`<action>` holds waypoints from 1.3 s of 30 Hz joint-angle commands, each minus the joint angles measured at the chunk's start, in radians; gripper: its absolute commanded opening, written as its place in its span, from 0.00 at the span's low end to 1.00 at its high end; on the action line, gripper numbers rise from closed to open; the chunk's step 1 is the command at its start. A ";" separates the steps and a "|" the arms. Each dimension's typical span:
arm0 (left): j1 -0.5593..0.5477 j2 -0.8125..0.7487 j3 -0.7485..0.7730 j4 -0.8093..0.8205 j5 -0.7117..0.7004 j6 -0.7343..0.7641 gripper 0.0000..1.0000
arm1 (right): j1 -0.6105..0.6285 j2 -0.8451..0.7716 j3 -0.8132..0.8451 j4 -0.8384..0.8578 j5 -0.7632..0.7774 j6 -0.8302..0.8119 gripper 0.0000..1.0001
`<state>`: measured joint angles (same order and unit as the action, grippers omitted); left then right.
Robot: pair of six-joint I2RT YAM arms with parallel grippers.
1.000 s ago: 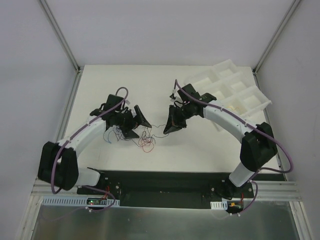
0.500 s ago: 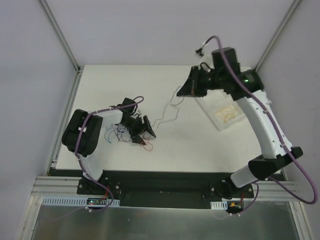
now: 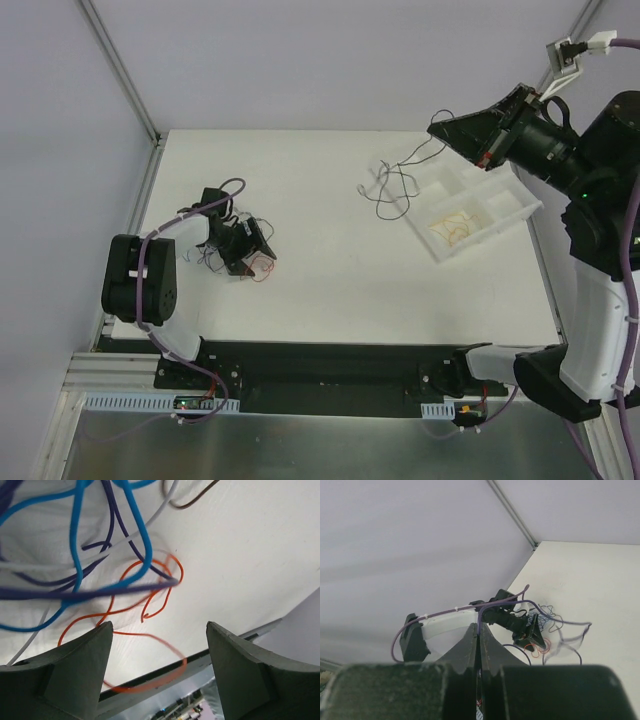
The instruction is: Untangle the cables
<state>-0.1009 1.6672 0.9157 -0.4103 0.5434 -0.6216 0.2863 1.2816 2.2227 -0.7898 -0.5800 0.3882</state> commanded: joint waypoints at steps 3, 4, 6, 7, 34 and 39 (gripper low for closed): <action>0.000 -0.090 0.005 -0.096 -0.083 0.102 0.75 | -0.032 0.004 0.017 0.089 0.051 -0.032 0.00; 0.000 -0.110 0.002 -0.096 -0.074 0.097 0.75 | -0.035 -0.001 0.008 0.086 0.069 -0.046 0.00; -0.005 -0.161 0.000 -0.096 -0.053 0.095 0.77 | -0.055 -0.007 -0.015 0.072 0.092 -0.057 0.00; -0.008 -0.191 0.006 -0.096 -0.033 0.095 0.78 | -0.070 -0.005 -0.026 0.064 0.092 -0.057 0.00; -0.233 -0.391 0.245 -0.154 0.046 -0.053 0.89 | -0.314 0.349 0.097 -0.039 0.128 -0.114 0.01; -0.237 -0.336 0.304 -0.188 0.064 0.009 0.89 | -0.352 0.397 0.091 -0.029 0.149 -0.141 0.00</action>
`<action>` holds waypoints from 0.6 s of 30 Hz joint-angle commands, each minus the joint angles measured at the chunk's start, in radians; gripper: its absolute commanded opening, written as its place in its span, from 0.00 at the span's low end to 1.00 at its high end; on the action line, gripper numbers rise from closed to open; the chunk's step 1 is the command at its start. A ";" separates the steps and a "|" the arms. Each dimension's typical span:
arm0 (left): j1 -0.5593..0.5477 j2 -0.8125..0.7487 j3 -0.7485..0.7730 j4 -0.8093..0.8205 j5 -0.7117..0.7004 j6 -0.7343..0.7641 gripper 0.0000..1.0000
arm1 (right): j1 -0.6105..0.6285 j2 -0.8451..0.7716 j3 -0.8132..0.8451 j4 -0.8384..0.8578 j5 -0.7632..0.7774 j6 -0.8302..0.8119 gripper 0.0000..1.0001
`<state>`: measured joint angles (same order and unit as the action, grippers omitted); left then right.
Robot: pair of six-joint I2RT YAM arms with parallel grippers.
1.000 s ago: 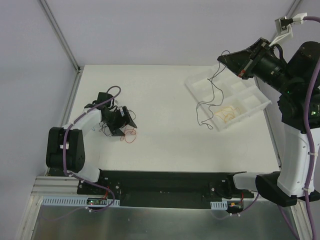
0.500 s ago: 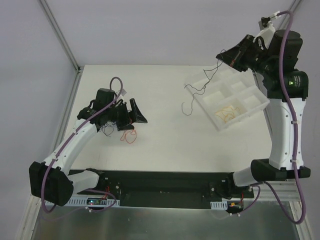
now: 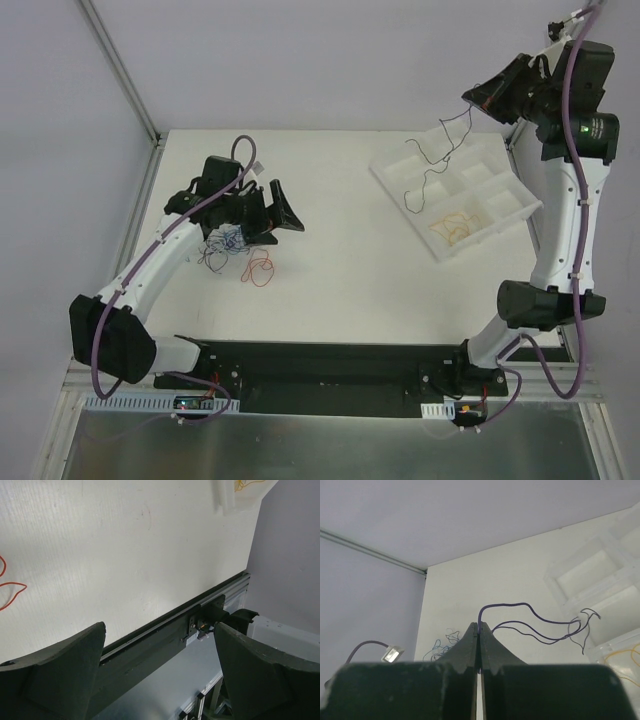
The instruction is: Untangle the cables
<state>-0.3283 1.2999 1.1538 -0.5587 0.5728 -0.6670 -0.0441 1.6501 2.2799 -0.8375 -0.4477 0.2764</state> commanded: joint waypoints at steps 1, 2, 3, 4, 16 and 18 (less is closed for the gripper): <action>-0.009 0.044 0.082 -0.050 0.032 0.072 0.89 | -0.028 0.033 0.026 0.024 0.029 -0.034 0.00; -0.009 0.059 0.101 -0.070 0.029 0.096 0.89 | -0.034 0.039 0.018 0.032 0.040 -0.034 0.01; -0.009 0.085 0.133 -0.092 0.022 0.134 0.89 | -0.039 0.042 0.006 0.047 0.044 -0.036 0.00; -0.009 0.114 0.173 -0.124 0.012 0.162 0.89 | -0.040 0.043 -0.012 0.063 0.049 -0.045 0.00; -0.006 0.312 0.435 -0.236 -0.031 0.247 0.89 | -0.089 0.146 0.139 0.063 0.061 -0.079 0.00; -0.008 0.309 0.431 -0.236 -0.033 0.245 0.89 | -0.115 0.151 0.148 0.099 0.023 -0.031 0.01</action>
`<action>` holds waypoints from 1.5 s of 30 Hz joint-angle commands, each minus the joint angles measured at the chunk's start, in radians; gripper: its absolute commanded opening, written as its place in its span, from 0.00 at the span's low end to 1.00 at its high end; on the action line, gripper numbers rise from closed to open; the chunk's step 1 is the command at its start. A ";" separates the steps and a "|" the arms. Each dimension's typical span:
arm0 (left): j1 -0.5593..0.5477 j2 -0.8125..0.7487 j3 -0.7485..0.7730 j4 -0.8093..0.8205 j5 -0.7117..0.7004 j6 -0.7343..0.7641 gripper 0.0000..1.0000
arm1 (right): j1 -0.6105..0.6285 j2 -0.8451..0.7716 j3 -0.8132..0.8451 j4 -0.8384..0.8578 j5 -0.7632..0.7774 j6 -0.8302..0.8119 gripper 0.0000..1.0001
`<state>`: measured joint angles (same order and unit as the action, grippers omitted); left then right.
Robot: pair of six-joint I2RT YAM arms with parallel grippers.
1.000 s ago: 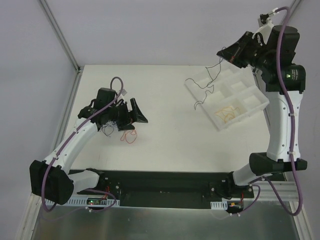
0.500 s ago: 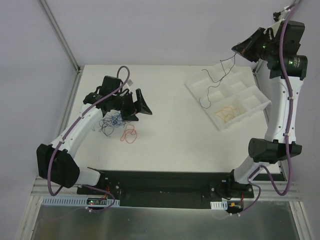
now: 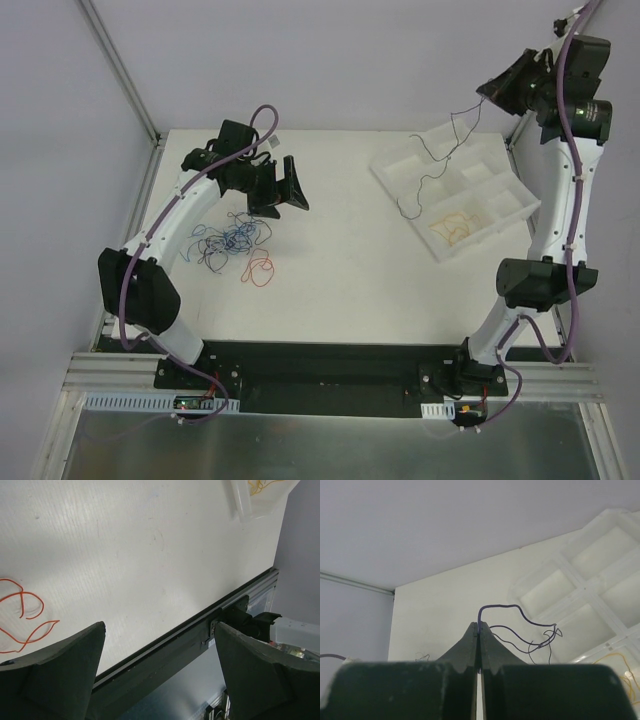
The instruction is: Untangle the cables
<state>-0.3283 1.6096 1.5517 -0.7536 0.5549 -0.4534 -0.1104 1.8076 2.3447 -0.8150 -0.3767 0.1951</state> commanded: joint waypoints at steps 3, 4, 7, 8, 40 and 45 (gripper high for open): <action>-0.006 -0.011 0.018 -0.041 -0.016 0.022 0.89 | -0.078 -0.008 0.088 0.111 -0.088 0.093 0.00; -0.006 -0.014 0.013 -0.039 -0.015 0.019 0.89 | -0.086 -0.008 0.085 0.114 -0.096 0.096 0.00; -0.008 -0.020 -0.001 -0.039 -0.007 0.004 0.89 | -0.101 -0.011 0.050 0.111 -0.111 0.095 0.00; -0.008 -0.020 -0.005 -0.041 -0.007 -0.001 0.89 | -0.106 -0.010 0.032 0.112 -0.122 0.096 0.00; -0.006 -0.069 0.001 -0.104 -0.058 0.068 0.89 | 0.054 0.202 -0.430 0.117 0.246 -0.137 0.00; -0.006 -0.085 -0.007 -0.110 -0.059 0.081 0.89 | 0.101 0.294 -0.447 0.172 0.226 -0.103 0.01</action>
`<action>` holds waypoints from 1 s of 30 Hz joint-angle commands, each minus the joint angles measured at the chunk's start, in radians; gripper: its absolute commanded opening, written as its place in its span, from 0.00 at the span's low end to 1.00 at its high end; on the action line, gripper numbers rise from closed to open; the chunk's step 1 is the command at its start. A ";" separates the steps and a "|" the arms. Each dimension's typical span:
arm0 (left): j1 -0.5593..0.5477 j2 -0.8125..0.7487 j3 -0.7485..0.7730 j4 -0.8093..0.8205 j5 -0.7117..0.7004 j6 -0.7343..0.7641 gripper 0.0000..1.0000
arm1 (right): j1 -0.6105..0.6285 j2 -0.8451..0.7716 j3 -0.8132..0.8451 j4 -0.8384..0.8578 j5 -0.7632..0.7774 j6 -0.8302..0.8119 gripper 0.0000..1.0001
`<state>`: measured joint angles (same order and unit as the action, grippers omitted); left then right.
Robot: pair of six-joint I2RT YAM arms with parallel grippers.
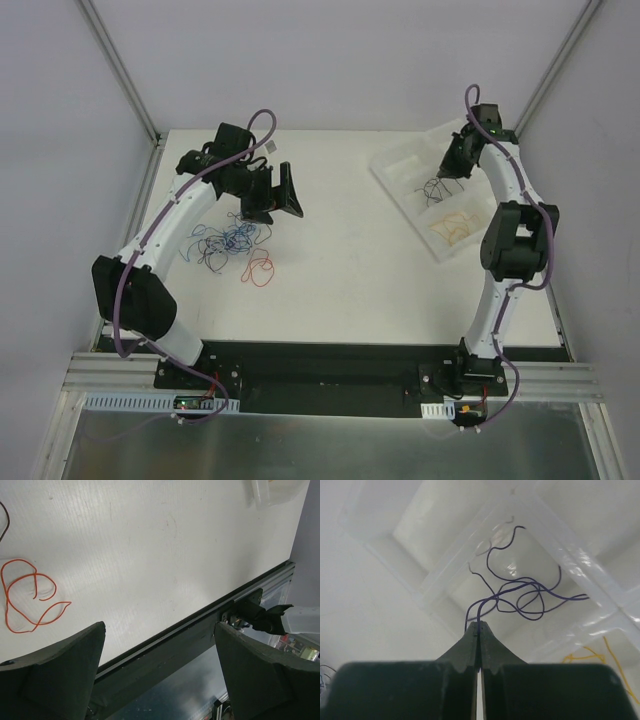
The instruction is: Untangle the cables
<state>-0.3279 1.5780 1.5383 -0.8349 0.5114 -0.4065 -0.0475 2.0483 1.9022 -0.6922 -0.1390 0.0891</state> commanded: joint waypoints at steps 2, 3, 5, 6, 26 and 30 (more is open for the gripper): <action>-0.007 -0.064 -0.004 -0.032 -0.019 0.037 0.89 | 0.044 0.105 0.023 0.043 -0.004 0.006 0.00; -0.007 -0.070 -0.013 -0.032 -0.019 0.038 0.89 | 0.046 0.133 0.038 0.025 0.005 0.005 0.00; -0.007 -0.088 -0.029 -0.032 -0.019 0.038 0.89 | 0.047 0.174 0.076 -0.021 0.033 0.000 0.00; -0.007 -0.096 -0.036 -0.033 -0.022 0.038 0.89 | 0.047 0.191 0.087 -0.044 0.047 -0.005 0.00; 0.013 -0.141 -0.216 -0.046 -0.237 -0.072 0.81 | 0.118 -0.146 0.069 -0.323 -0.022 0.097 0.65; 0.035 -0.141 -0.291 -0.046 -0.296 -0.084 0.68 | 0.228 -0.321 -0.165 -0.270 -0.094 0.041 0.65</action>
<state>-0.3172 1.4521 1.3087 -0.8585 0.3027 -0.4641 0.0727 1.9060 1.9129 -0.9474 -0.1467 0.1650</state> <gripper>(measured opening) 0.728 0.653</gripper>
